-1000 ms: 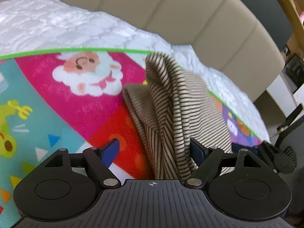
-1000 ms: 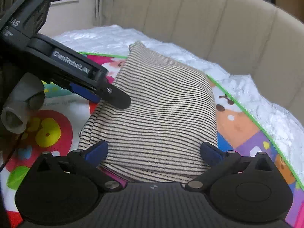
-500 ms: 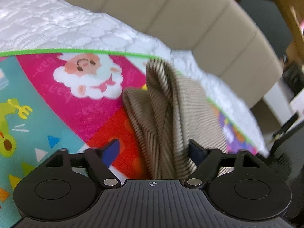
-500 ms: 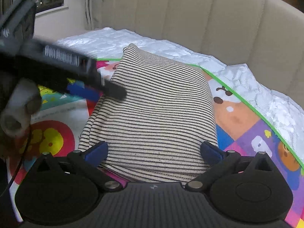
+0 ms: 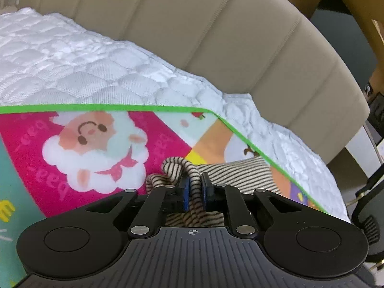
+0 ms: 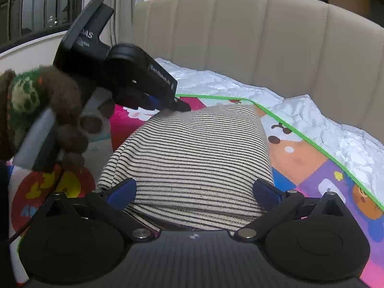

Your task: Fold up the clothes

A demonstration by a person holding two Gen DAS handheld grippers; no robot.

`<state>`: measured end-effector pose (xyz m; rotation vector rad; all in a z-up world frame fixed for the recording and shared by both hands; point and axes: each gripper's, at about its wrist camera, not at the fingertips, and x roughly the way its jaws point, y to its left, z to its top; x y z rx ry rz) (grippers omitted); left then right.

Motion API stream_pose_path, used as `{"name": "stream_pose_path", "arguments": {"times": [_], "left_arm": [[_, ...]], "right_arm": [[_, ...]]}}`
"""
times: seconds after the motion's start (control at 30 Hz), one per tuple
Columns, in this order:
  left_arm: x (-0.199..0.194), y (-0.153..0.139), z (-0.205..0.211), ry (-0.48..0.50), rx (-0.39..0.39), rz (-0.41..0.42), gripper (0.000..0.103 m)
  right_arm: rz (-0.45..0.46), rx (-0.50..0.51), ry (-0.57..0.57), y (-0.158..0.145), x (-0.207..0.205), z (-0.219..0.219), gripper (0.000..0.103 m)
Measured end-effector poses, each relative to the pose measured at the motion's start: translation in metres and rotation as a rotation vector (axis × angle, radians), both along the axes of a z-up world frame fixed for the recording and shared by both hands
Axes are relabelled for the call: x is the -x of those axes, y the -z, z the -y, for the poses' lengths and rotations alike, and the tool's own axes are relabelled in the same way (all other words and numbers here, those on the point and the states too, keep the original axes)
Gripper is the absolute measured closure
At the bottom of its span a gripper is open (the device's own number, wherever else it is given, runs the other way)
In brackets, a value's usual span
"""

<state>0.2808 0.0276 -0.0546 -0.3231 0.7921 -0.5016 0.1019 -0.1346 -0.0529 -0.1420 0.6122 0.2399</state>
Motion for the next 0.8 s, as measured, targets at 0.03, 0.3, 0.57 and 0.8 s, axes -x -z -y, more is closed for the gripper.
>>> {"name": "stream_pose_path", "arguments": {"times": [0.03,0.3,0.57,0.8], "left_arm": [[0.0,0.0,0.0,0.005,-0.008,0.007,0.089],[0.007,0.003,-0.012,0.013,0.018,0.014,0.089],[0.007,0.003,-0.022,0.016,0.059,-0.008,0.084],[0.004,0.009,-0.036,-0.003,0.097,-0.048,0.061]], "right_arm": [[-0.002,0.004,-0.001,-0.003,0.0,-0.001,0.0],[0.043,-0.231,0.015,-0.052,-0.017,0.041,0.0],[-0.24,-0.439,0.174,-0.036,-0.134,0.097,0.036],[-0.254,-0.416,0.16,-0.028,-0.13,0.095,0.032]]}}
